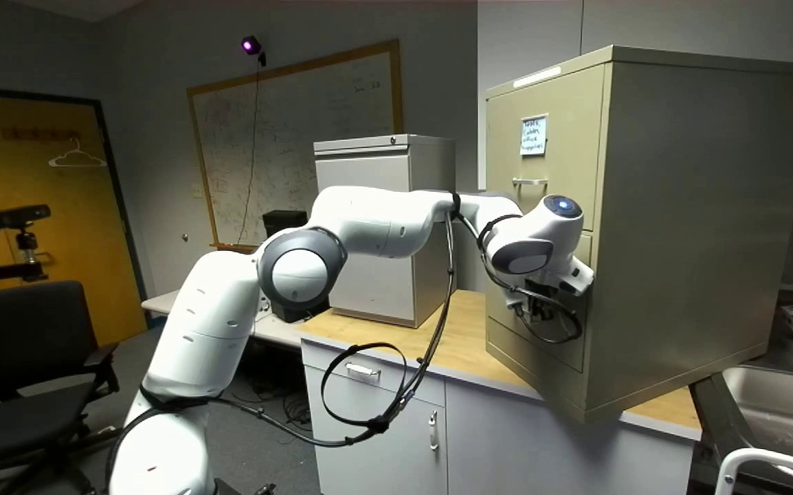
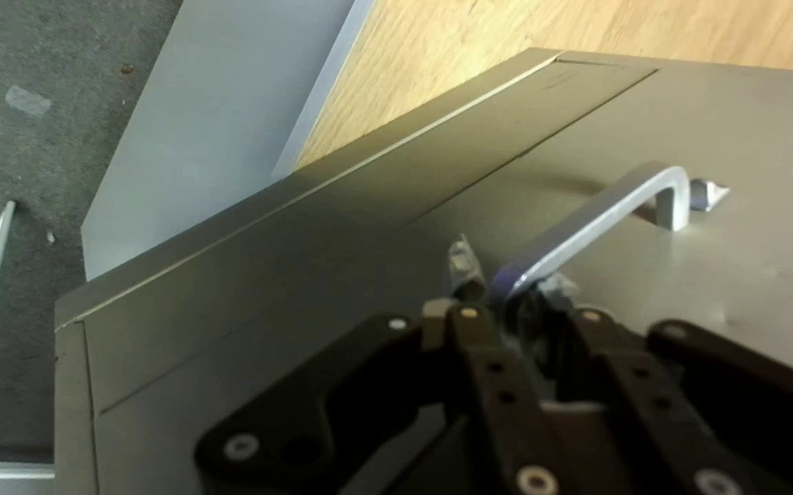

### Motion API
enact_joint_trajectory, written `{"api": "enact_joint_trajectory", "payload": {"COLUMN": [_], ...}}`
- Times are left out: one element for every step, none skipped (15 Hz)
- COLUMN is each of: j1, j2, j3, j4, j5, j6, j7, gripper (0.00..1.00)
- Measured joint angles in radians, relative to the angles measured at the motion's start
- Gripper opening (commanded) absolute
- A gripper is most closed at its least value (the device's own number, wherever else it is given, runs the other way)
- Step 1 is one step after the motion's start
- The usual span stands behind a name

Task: Open the bottom drawer of the file cabinet to the right

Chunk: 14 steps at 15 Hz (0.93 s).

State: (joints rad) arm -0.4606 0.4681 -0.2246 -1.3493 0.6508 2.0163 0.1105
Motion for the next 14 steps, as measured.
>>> {"api": "enact_joint_trajectory", "payload": {"j1": [0.004, 0.008, 0.010, 0.011, 0.010, 0.010, 0.009, 0.008, 0.007, 0.006, 0.005, 0.004, 0.003, 0.002], "j2": [-0.012, -0.024, -0.036, -0.046, -0.058, -0.070, -0.085, -0.101, -0.118, -0.137, -0.156, -0.178, -0.198, -0.219], "j3": [0.001, 0.001, 0.002, 0.004, 0.006, 0.007, 0.007, 0.007, 0.008, 0.008, 0.008, 0.007, 0.007, 0.006], "j4": [-0.022, -0.045, -0.068, -0.088, -0.109, -0.130, -0.152, -0.177, -0.202, -0.230, -0.259, -0.291, -0.320, -0.350], "j5": [0.001, 0.004, 0.010, 0.017, 0.027, 0.038, 0.049, 0.059, 0.068, 0.080, 0.093, 0.106, 0.118, 0.131], "j6": [0.024, 0.050, 0.075, 0.095, 0.110, 0.118, 0.121, 0.121, 0.121, 0.122, 0.123, 0.123, 0.123, 0.122], "j7": [-0.033, -0.063, -0.094, -0.121, -0.149, -0.176, -0.204, -0.231, -0.257, -0.277, -0.297, -0.318, -0.338, -0.360], "gripper": [0.05, 0.05, 0.05, 0.05, 0.05, 0.05, 0.05, 0.05, 0.05, 0.05, 0.05, 0.05, 0.05, 0.05]}}
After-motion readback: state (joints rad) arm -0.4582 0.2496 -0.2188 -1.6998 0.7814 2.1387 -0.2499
